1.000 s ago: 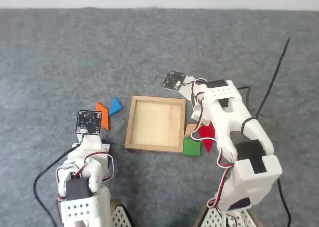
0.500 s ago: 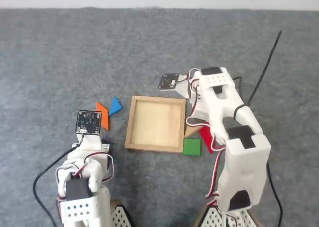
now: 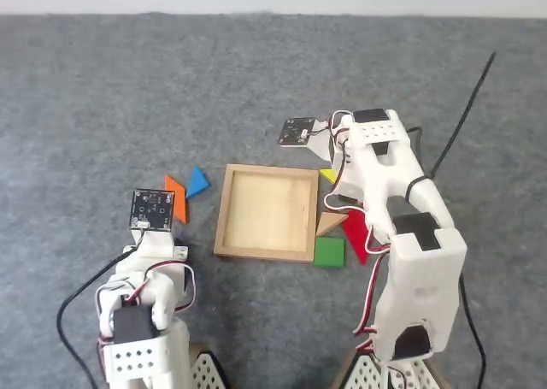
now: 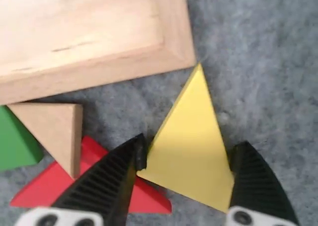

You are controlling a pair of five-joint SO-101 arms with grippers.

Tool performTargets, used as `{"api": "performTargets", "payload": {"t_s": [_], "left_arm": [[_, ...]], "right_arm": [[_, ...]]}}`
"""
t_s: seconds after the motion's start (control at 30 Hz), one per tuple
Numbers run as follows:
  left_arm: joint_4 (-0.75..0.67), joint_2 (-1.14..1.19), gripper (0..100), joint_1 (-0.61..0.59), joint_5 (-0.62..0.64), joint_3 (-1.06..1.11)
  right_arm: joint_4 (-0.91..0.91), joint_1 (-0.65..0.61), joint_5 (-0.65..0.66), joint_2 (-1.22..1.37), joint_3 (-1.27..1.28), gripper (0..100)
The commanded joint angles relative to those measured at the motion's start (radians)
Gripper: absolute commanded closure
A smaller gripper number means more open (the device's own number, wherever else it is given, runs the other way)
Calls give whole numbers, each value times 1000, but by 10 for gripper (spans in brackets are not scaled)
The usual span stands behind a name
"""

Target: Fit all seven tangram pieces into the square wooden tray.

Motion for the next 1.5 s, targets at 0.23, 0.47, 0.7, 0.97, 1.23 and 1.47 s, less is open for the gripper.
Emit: {"api": "performTargets", "payload": {"t_s": [0.23, 0.47, 0.7, 0.97, 1.23, 1.47], "left_arm": [[3, -14, 914, 2, -5, -13], [3, -14, 914, 2, -5, -13], [3, -14, 914, 2, -5, -13], [3, -14, 914, 2, -5, -13], [3, -14, 914, 2, -5, -13], [3, -14, 914, 2, -5, -13]], "right_arm": [[162, 71, 172, 2, -121, 604], [114, 125, 219, 71, -121, 615], [88, 97, 256, 77, -121, 615], [85, 88, 256, 76, -123, 741], [81, 93, 104, 76, -160, 829], [81, 88, -21, 68, -170, 830]]}}
